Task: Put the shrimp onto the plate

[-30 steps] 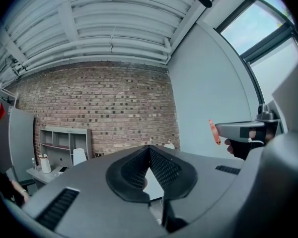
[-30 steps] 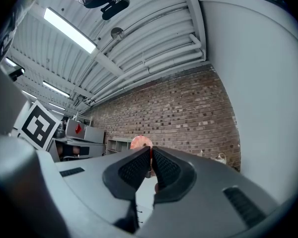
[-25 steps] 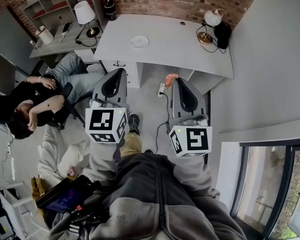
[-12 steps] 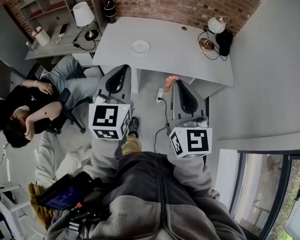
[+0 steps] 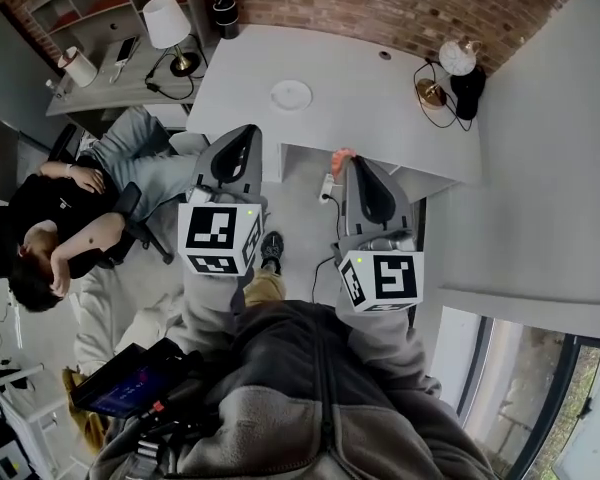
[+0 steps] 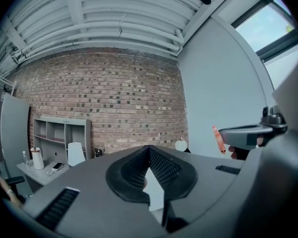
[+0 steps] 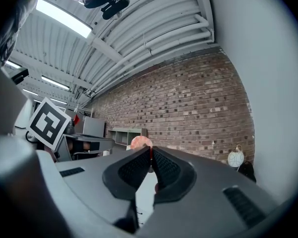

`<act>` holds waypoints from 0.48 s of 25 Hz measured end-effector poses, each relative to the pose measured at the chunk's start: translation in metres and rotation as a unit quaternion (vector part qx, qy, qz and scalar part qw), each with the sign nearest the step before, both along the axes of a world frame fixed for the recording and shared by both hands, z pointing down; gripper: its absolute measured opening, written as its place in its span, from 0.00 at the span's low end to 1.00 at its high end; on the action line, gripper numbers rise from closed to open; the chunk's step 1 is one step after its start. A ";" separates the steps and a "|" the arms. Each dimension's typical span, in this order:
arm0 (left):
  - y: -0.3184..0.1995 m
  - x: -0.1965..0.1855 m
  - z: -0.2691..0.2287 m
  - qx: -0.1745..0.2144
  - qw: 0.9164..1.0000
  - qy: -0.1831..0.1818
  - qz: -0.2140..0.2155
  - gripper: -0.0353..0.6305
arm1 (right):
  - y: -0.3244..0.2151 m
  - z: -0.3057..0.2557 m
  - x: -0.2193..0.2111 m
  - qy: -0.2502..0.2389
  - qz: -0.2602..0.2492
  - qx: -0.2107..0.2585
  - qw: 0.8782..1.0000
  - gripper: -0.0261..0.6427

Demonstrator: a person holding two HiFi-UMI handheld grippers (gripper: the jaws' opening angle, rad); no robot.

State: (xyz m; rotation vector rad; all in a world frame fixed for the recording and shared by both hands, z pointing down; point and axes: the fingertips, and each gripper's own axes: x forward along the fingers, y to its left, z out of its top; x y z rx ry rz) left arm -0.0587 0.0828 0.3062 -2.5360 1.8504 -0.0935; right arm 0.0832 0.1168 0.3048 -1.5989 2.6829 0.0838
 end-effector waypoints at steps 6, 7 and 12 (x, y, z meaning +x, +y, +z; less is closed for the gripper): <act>-0.057 -0.012 0.008 -0.019 1.000 0.009 0.006 0.06 | -0.059 0.005 -0.009 0.004 0.014 -0.022 1.000 0.06; -0.066 -0.015 0.010 -0.022 1.000 0.010 0.008 0.06 | -0.067 0.006 -0.012 0.005 0.015 -0.025 1.000 0.06; -0.109 -0.027 0.013 -0.029 0.999 0.015 0.011 0.06 | -0.109 0.007 -0.025 0.009 0.018 -0.030 0.999 0.06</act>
